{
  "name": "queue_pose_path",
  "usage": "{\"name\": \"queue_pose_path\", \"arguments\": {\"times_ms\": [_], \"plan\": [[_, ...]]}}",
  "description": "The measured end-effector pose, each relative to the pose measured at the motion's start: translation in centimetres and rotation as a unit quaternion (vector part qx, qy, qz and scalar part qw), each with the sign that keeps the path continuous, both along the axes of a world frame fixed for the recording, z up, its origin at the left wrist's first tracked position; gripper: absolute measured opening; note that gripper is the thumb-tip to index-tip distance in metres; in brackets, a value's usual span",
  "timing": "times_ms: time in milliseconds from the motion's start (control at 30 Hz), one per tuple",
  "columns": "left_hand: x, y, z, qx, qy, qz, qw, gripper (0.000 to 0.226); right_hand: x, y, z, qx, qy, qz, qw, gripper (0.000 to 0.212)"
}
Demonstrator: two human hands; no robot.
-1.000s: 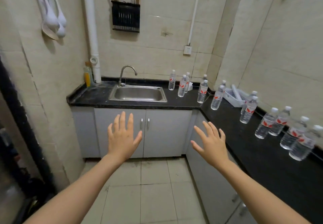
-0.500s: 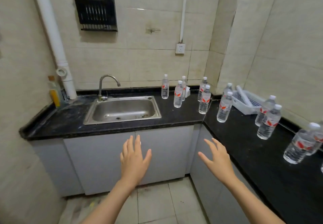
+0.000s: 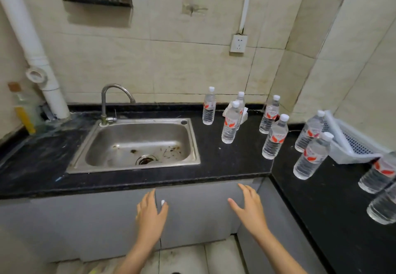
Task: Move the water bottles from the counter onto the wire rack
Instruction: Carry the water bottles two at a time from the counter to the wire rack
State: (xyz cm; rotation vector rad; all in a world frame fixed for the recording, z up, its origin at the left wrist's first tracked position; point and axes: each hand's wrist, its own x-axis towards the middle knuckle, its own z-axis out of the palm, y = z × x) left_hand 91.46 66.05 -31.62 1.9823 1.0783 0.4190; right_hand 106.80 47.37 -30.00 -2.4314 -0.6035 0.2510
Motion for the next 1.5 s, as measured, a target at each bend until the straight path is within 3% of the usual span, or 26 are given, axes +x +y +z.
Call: {"name": "queue_pose_path", "arguments": {"times_ms": [267,467,667,1000,1200,1500], "plan": [[16.7,10.7,1.0,0.001,-0.006,-0.034,0.999,0.055,13.9,8.8,1.0,0.008,0.024,-0.064,0.998,0.064],[26.1,12.2,0.4,-0.015,-0.016,-0.084,0.996,0.054,20.6,11.1,0.2,0.017,0.055,-0.103,0.993,0.067],[31.8,11.6,-1.2,-0.041,-0.012,-0.081,0.996,0.051,26.9,13.5,-1.3,0.067,0.075,-0.090,0.991,0.078],[39.6,14.1,-0.8,-0.038,-0.013,-0.039,0.998,0.071,35.8,17.3,-0.9,0.237,0.126,-0.098,0.958,0.101],[44.5,16.3,-1.8,-0.073,-0.017,-0.077,0.994,0.084,37.1,18.6,-1.5,0.247,0.149,-0.106,0.952,0.078],[52.3,22.2,-1.9,-0.104,-0.058,-0.115,0.986,0.097,37.6,18.7,-2.2,0.228,0.205,-0.159,0.938,0.070]]}}
